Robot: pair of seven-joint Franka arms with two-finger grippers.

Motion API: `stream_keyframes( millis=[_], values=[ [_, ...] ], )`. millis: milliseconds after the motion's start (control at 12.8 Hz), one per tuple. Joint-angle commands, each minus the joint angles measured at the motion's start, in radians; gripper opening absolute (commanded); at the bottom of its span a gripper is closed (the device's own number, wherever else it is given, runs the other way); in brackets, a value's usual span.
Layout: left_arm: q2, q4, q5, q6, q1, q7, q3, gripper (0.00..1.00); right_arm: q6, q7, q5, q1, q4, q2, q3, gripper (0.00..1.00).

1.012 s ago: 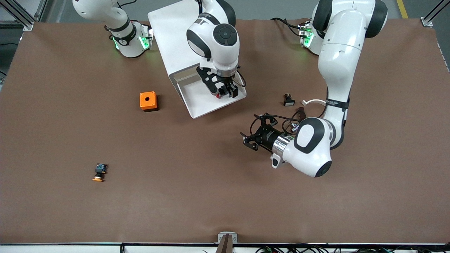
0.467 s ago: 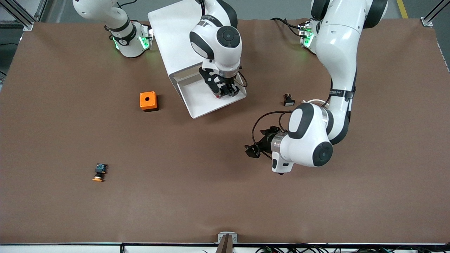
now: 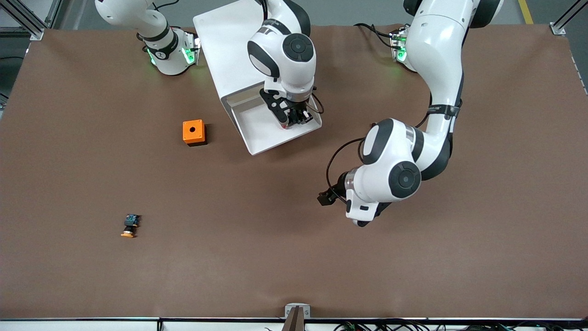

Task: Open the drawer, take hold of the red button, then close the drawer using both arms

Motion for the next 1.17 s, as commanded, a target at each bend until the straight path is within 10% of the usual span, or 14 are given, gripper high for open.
stream_keyframes(
  millis=[0, 311, 1089],
  values=[
    [-0.08, -0.123, 0.105, 0.12, -0.059, -0.008, 0.009, 0.99, -0.131, -0.127, 0.015, -0.056, 0.1, -0.006, -0.002, 0.0],
    [-0.082, -0.14, 0.295, 0.15, -0.125, -0.145, 0.007, 1.0, -0.144, -0.519, 0.013, -0.201, 0.117, -0.037, -0.006, 0.0],
    [-0.07, -0.148, 0.289, 0.137, -0.168, -0.137, -0.074, 1.0, 0.002, -1.391, 0.005, -0.626, 0.096, 0.069, -0.006, 0.0]
  ],
)
